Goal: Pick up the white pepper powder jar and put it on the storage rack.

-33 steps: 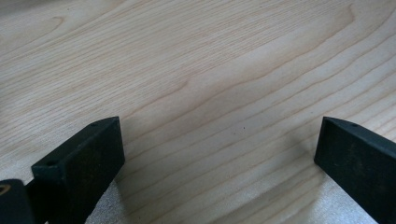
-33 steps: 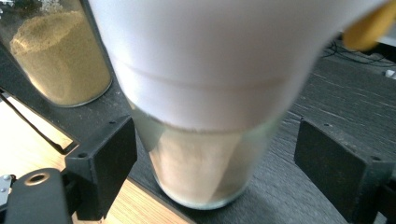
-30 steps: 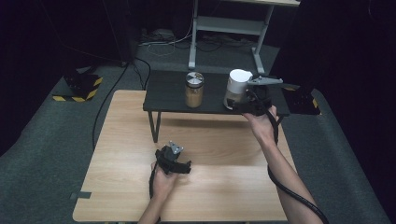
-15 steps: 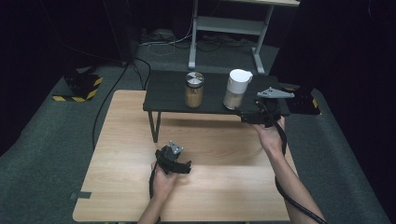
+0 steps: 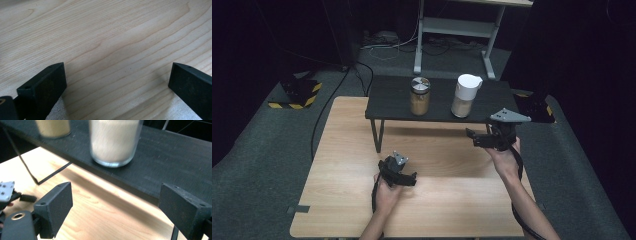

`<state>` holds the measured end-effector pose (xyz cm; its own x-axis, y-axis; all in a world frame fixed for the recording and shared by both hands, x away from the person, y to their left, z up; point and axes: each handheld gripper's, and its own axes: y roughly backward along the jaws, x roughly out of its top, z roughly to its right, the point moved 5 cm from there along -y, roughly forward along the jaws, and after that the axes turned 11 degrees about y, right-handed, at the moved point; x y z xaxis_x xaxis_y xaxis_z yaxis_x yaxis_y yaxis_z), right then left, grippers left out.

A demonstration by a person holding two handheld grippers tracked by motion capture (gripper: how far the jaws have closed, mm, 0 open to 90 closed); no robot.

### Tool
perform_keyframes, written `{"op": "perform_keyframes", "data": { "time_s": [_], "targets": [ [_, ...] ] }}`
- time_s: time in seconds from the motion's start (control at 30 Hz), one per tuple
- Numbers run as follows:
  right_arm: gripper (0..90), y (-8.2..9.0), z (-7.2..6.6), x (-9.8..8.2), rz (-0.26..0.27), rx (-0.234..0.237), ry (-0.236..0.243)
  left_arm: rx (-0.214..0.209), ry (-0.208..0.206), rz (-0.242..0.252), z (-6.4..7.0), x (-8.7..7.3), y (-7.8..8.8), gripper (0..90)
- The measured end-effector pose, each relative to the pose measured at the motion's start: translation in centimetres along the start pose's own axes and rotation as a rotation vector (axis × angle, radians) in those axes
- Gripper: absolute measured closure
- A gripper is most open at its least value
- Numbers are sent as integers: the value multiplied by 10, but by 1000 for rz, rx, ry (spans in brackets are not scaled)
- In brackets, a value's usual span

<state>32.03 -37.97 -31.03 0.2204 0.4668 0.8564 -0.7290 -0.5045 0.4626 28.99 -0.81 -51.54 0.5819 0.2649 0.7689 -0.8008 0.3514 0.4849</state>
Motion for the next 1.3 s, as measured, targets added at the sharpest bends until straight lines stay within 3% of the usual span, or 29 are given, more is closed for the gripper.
{"op": "perform_keyframes", "data": {
  "time_s": [0.33,0.6,0.93,1.3],
  "targets": [
    [115,5,-14,-34,-4,35,-1,0,-3,-2,0,0,0,15],
    [115,-2,-22,-64,-36,47,-23,0,-3,-2,0,0,0,14],
    [109,-26,-32,-108,-106,59,-61,3,-4,-3,0,0,0,14],
    [95,-46,-42,-140,-175,34,-96,3,-7,-6,0,1,1,15]
  ]
}}
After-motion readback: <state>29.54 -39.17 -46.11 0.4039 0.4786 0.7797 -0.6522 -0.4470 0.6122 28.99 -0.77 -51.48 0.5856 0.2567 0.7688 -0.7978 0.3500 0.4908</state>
